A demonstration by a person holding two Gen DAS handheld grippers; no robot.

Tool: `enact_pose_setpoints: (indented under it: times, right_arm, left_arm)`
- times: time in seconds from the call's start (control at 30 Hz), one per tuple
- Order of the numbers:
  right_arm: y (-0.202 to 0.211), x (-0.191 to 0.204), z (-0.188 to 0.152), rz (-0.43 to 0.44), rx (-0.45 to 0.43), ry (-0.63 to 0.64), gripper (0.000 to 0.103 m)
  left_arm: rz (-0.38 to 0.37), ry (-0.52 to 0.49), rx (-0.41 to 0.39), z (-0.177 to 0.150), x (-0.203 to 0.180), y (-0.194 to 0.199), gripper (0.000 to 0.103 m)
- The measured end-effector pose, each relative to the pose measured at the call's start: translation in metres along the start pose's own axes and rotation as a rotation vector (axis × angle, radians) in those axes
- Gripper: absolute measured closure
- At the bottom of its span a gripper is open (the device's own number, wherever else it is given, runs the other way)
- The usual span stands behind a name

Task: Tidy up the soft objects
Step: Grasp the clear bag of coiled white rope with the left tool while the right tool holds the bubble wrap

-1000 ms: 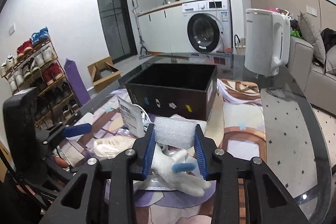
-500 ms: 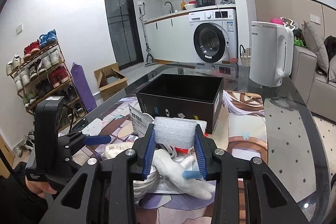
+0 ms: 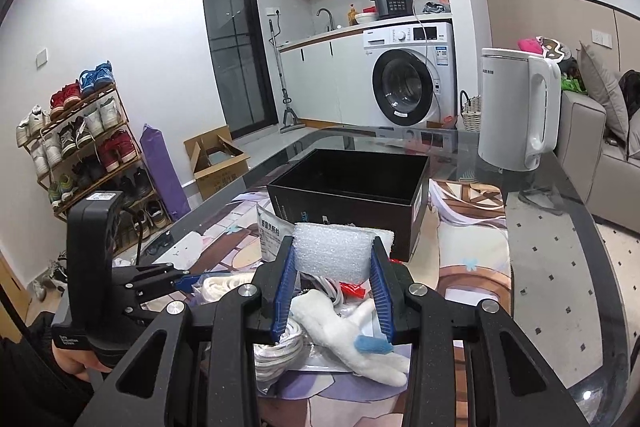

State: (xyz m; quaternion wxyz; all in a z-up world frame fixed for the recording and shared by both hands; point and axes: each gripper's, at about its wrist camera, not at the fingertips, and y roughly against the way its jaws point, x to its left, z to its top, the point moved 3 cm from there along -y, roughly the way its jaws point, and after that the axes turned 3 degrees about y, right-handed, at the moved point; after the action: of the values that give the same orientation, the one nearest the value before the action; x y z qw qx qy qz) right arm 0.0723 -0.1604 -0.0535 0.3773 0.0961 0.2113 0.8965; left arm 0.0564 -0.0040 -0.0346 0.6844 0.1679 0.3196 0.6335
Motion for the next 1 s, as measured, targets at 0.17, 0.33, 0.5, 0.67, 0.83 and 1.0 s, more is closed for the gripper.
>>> enact_pose_setpoints:
  times: [0.17,0.33,0.5,0.67,0.83,1.0]
  right_arm:
    - [-0.003,-0.006,-0.002,-0.001,0.004,-0.013,0.068]
    - [-0.005,-0.007,-0.005,-0.004,0.009,-0.017,0.068]
    - [-0.004,-0.006,-0.004,-0.001,0.003,-0.012,0.068]
    - [-0.001,-0.004,-0.002,0.005,-0.009,-0.005,0.068]
    - [0.002,-0.004,-0.001,0.004,-0.018,-0.007,0.068]
    - [0.006,-0.006,0.002,-0.004,-0.035,-0.009,0.068]
  left_arm:
    - [-0.003,0.015,-0.019,-0.002,0.005,0.008,0.055]
    - [0.001,0.024,-0.039,-0.002,0.009,0.018,0.056]
    - [-0.009,0.016,-0.070,0.000,0.006,0.030,0.057]
    - [-0.033,0.008,-0.091,0.005,0.003,0.040,0.058]
    - [-0.074,0.028,-0.107,0.011,0.002,0.051,0.058]
    - [-0.096,0.006,-0.116,0.013,-0.008,0.058,0.058]
